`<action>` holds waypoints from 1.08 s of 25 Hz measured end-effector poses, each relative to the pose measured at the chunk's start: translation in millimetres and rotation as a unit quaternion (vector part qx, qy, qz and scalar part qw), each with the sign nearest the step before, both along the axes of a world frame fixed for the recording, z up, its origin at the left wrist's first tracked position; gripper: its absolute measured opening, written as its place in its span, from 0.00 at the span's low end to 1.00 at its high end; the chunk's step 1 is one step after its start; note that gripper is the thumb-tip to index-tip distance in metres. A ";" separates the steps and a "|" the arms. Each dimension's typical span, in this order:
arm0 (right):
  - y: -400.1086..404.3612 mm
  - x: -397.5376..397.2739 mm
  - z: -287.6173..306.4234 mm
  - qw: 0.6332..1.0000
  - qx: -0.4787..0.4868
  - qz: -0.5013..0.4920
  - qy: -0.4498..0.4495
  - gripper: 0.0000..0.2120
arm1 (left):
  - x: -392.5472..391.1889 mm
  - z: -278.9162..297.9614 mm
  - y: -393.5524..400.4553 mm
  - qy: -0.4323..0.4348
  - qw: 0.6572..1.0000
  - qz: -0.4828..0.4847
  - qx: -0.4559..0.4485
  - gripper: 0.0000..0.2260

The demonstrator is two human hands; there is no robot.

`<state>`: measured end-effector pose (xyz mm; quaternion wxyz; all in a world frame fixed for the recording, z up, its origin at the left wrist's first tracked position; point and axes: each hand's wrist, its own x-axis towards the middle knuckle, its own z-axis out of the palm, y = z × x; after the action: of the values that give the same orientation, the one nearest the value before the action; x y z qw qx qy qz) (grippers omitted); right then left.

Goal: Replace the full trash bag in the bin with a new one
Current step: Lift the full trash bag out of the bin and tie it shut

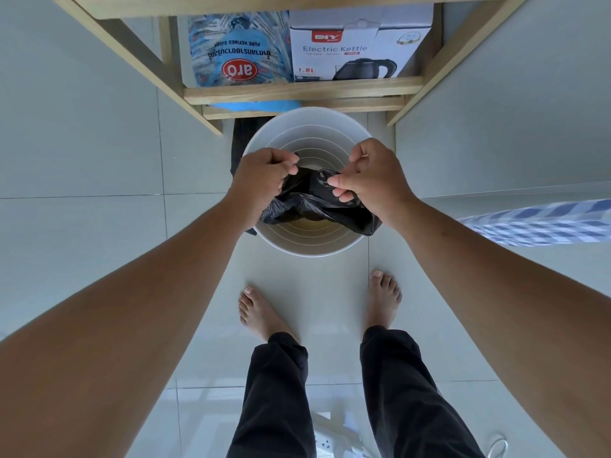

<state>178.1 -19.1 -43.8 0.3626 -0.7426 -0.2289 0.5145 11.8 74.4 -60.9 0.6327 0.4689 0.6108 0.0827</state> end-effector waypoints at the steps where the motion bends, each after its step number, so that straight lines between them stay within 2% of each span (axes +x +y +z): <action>1: 0.3 -0.6 -2.1 1.000 0.004 -0.013 0.016 0.20 | 0.6 0.6 -2.1 -0.002 1.000 -0.014 -0.007 0.06; 3: 1.1 -1.9 -4.7 0.999 0.008 -0.026 0.038 0.21 | 1.5 2.1 -5.7 -0.007 0.999 -0.053 -0.002 0.06; 7: 4.1 -3.1 -7.0 0.997 0.020 -0.035 0.062 0.20 | 2.5 -0.2 -8.0 0.026 0.987 -0.142 0.068 0.11; 10: 5.7 -3.3 -8.1 0.996 0.028 -0.039 0.081 0.19 | 3.2 -2.9 -8.0 0.052 0.981 -0.161 0.094 0.08; 12: 6.4 -3.4 -9.9 0.993 0.018 -0.057 0.103 0.14 | 4.8 -2.2 -8.0 0.030 0.986 -0.147 0.071 0.07; 15: 10.1 -3.8 -15.7 0.988 -0.039 -0.068 0.134 0.02 | 9.3 3.9 -8.4 -0.046 0.995 -0.084 -0.024 0.14; 18: 13.8 -1.9 -21.9 0.982 -0.067 -0.045 0.174 0.10 | 11.5 8.0 -11.7 -0.065 0.992 -0.102 -0.045 0.15; 20: 14.1 -4.6 -22.3 0.976 -0.059 -0.030 0.207 0.09 | 12.1 8.6 -12.4 -0.075 0.991 -0.102 -0.048 0.15; 24: 15.3 -6.3 -25.3 0.983 -0.049 -0.029 0.175 0.04 | 9.7 6.4 -12.0 -0.071 0.991 -0.093 -0.065 0.15; 27: 12.5 -6.2 -23.2 0.976 -0.055 -0.023 0.210 0.09 | 7.1 5.2 -10.4 -0.067 0.991 -0.084 -0.078 0.16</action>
<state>171.9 -6.6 -66.9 0.3734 -0.6418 -0.1019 0.6620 18.9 64.1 -55.8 0.7116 0.4614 0.5296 0.0127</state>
